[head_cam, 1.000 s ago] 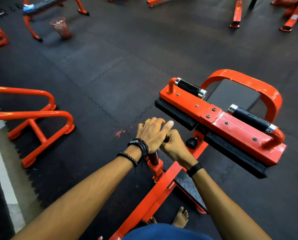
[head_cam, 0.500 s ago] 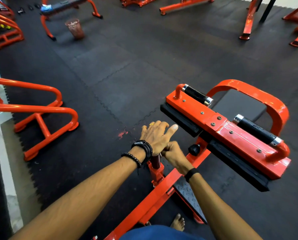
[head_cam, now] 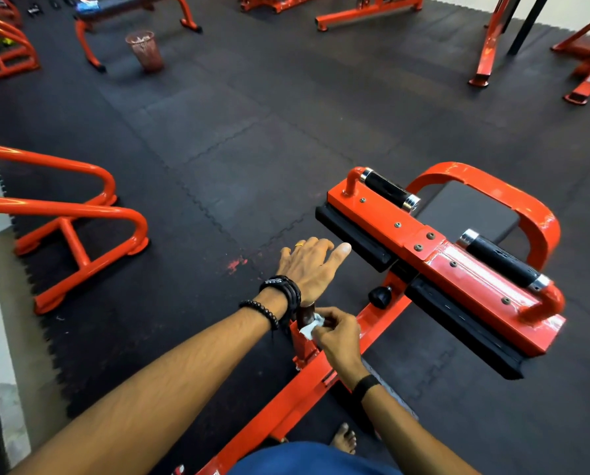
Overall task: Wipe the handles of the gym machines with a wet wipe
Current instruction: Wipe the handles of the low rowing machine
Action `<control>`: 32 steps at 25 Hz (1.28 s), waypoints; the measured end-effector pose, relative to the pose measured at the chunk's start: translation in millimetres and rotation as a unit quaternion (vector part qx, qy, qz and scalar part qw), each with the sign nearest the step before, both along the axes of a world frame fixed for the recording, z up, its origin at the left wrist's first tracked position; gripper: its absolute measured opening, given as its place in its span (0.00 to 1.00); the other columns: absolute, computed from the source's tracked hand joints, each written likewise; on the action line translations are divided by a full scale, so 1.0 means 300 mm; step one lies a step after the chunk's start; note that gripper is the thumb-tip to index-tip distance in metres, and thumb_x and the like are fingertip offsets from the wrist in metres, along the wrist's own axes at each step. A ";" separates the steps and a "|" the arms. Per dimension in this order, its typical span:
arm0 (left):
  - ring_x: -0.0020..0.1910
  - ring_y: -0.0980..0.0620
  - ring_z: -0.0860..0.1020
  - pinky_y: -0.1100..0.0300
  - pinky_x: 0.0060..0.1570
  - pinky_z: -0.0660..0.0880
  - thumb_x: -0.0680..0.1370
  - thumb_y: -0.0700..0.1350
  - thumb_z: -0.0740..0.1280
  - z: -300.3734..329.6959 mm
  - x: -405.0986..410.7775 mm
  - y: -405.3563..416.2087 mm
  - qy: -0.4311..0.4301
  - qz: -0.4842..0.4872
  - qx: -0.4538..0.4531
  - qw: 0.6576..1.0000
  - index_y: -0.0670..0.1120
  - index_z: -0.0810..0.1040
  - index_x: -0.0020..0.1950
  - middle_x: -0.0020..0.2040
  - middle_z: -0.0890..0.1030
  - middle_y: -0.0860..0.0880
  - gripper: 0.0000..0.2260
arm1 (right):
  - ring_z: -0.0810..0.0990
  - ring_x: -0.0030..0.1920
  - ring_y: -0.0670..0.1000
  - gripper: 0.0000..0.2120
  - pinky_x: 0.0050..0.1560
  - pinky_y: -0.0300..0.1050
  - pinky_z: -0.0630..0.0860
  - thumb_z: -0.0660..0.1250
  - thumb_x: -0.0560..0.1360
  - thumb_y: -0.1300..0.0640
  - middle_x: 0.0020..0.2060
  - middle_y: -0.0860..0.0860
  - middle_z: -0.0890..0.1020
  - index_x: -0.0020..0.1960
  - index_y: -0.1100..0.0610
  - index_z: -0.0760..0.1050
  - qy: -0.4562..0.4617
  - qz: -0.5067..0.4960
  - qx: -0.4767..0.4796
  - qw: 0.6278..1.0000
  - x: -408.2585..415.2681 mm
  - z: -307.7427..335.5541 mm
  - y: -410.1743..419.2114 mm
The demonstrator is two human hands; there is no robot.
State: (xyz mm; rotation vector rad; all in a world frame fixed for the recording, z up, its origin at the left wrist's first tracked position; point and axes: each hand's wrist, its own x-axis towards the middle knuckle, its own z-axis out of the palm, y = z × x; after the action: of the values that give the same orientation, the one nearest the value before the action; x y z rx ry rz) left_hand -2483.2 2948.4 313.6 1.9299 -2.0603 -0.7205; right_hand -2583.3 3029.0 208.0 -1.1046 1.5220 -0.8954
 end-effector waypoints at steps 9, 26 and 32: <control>0.56 0.50 0.73 0.44 0.64 0.63 0.73 0.72 0.38 -0.006 -0.003 -0.001 0.019 0.002 -0.004 1.000 0.52 0.76 0.52 0.50 0.77 0.54 0.35 | 0.82 0.44 0.44 0.16 0.44 0.33 0.76 0.72 0.65 0.72 0.44 0.48 0.84 0.48 0.57 0.84 0.030 -0.070 -0.177 0.981 0.045 0.128 0.062; 0.54 0.47 0.72 0.47 0.60 0.63 0.82 0.65 0.44 0.017 -0.002 0.014 0.052 0.031 -0.007 0.998 0.50 0.72 0.44 0.45 0.75 0.52 0.25 | 0.79 0.33 0.47 0.11 0.35 0.46 0.76 0.63 0.65 0.61 0.34 0.50 0.85 0.40 0.56 0.83 0.022 0.032 -0.151 0.988 -0.002 0.237 -0.057; 0.48 0.45 0.74 0.44 0.61 0.68 0.80 0.67 0.47 0.028 0.019 0.027 0.186 0.104 -0.005 0.977 0.46 0.72 0.41 0.41 0.77 0.50 0.28 | 0.80 0.39 0.42 0.15 0.41 0.55 0.81 0.61 0.68 0.61 0.38 0.49 0.86 0.45 0.51 0.84 0.097 0.138 -0.096 0.981 0.000 0.025 -0.103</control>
State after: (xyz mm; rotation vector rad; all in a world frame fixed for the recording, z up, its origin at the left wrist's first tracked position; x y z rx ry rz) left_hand -2477.4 2956.4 322.0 1.8051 -1.6109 -0.9333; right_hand -2583.3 2998.1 215.5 -1.5412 1.4123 -0.7708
